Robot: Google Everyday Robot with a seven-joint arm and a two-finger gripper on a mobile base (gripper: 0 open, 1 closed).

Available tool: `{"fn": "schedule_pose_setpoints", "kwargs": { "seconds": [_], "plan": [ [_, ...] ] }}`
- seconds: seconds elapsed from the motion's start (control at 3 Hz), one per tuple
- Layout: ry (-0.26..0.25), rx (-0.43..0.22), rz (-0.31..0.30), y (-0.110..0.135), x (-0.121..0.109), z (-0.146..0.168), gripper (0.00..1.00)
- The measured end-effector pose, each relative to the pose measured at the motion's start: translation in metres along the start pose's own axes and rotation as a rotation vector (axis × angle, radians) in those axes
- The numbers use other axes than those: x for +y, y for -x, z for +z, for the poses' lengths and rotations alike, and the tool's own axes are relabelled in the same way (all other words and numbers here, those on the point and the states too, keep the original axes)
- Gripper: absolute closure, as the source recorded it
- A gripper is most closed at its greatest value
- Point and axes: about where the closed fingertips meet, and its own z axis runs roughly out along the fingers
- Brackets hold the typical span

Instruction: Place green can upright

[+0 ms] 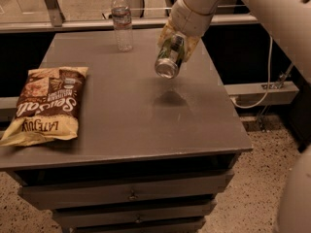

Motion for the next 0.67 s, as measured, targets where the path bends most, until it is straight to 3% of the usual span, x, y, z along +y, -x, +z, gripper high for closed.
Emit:
{"fn": "schedule_pose_setpoints", "kwargs": {
  "seconds": [0.33,0.67],
  "plan": [
    [-0.198,0.076,-0.221,0.006,-0.013,-0.007,1.0],
    [-0.32,0.138,-0.364,0.008,-0.029,-0.019,1.0]
  ]
}}
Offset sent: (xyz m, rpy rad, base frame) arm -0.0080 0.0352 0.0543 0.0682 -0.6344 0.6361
